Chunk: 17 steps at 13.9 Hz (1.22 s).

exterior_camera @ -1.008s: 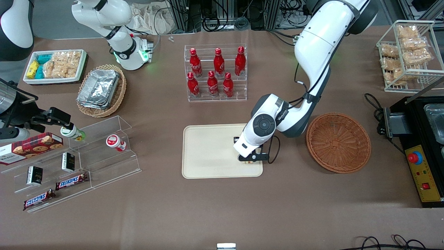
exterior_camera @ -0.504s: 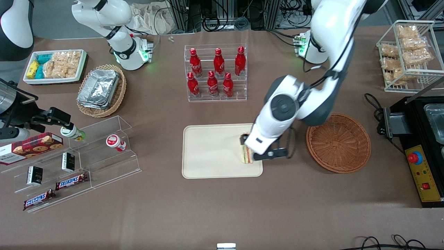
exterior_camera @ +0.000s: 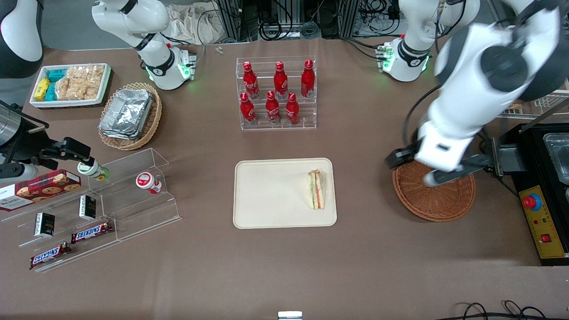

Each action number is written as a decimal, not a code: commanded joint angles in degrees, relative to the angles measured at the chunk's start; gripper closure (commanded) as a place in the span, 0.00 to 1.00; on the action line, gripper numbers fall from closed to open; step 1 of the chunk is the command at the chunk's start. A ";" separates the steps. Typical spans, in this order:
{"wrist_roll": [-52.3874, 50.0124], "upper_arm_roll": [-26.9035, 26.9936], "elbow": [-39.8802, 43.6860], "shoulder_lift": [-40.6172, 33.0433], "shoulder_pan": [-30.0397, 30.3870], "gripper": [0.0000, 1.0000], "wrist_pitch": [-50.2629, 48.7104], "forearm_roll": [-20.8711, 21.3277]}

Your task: Place sandwich from basket to tray

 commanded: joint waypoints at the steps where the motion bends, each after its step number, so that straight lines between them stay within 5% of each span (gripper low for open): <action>1: 11.13 5.63 -1.81 -2.57 -0.47 0.00 -2.87 -0.60; 7: 19.15 13.12 -1.20 -1.53 -0.47 0.00 -4.64 -2.71; 13: 19.60 13.30 0.03 -0.21 0.75 0.00 -4.38 -2.36; 15: 19.51 1.26 2.39 0.41 14.24 0.00 -4.73 -3.50; 17: 19.25 -1.80 2.67 0.67 19.64 0.00 -4.73 -3.76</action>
